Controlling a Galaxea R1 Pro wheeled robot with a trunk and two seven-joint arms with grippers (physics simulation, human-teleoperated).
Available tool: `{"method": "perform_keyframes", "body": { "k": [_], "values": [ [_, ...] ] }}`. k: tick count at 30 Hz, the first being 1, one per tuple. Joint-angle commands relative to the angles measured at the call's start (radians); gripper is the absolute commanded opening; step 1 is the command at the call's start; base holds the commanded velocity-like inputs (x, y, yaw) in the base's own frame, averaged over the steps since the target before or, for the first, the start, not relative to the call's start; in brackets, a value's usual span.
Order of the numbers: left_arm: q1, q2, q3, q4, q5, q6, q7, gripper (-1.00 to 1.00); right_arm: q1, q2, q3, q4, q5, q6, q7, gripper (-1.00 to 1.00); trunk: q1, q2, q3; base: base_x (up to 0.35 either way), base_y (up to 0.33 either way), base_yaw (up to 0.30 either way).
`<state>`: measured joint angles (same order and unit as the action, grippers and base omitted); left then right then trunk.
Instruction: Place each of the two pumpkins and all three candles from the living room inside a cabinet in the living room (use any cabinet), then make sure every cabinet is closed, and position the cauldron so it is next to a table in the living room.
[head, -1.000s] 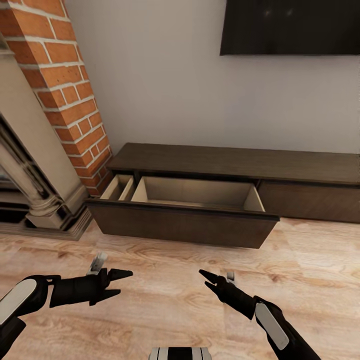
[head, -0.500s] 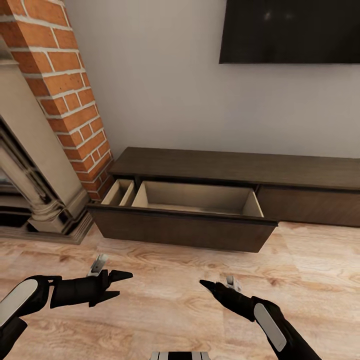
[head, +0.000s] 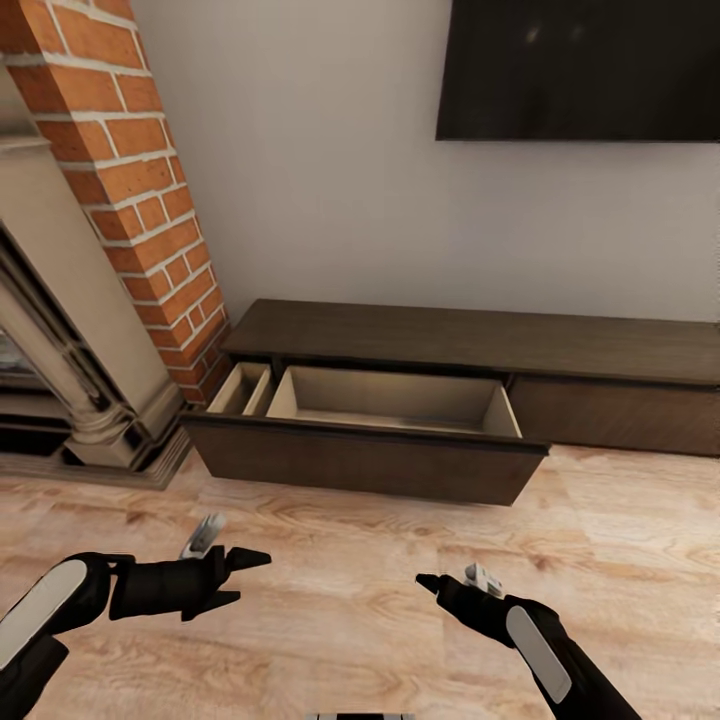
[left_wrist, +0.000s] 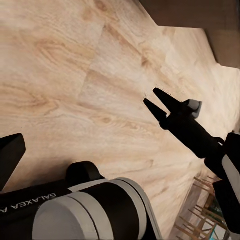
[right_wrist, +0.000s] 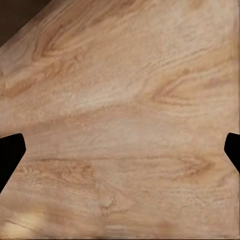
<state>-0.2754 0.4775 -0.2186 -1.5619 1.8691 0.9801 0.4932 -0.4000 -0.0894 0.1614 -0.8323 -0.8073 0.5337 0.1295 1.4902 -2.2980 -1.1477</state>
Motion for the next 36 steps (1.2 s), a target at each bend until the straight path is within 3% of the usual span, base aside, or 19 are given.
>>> {"method": "perform_keyframes", "body": {
  "k": [1,3,8,12,18,31,36],
  "values": [
    [-0.001,-0.005,-0.001,-0.001,0.010,-0.001,0.015,1.00,0.000,-0.001,0.006,-0.001,0.000,0.003,0.001,1.00,-0.005,0.007,0.002,-0.259,0.000,0.000],
    [-0.001,-0.010,-0.001,-0.001,0.010,-0.001,0.017,1.00,0.000,-0.001,0.016,-0.001,0.000,0.003,0.001,1.00,-0.012,0.021,0.009,-0.218,0.000,0.000],
    [-0.002,-0.024,-0.002,-0.001,0.009,-0.001,0.022,1.00,0.000,-0.001,0.112,-0.001,-0.001,-0.029,0.007,1.00,-0.031,0.056,0.024,-0.052,0.000,0.000],
    [-0.002,-0.025,-0.002,-0.001,0.009,-0.001,0.023,1.00,0.000,-0.001,0.138,-0.001,-0.001,-0.043,0.008,1.00,-0.047,0.084,0.037,-0.008,0.000,0.000],
    [-0.002,-0.026,-0.001,0.000,0.009,-0.001,0.046,1.00,0.000,0.000,0.156,-0.001,-0.001,-0.055,0.010,1.00,-0.070,0.126,0.056,-0.001,0.000,0.000],
    [-0.004,-0.043,0.001,0.000,0.009,-0.001,0.086,1.00,0.000,0.000,0.159,0.001,-0.001,-0.084,0.010,1.00,-0.120,0.217,0.096,0.000,0.000,0.000],
    [-0.004,-0.044,0.003,0.000,0.010,-0.001,0.145,1.00,0.000,0.000,0.159,0.001,-0.001,-0.097,0.010,1.00,-0.139,0.252,0.112,0.000,0.000,0.000]
  ]
}}
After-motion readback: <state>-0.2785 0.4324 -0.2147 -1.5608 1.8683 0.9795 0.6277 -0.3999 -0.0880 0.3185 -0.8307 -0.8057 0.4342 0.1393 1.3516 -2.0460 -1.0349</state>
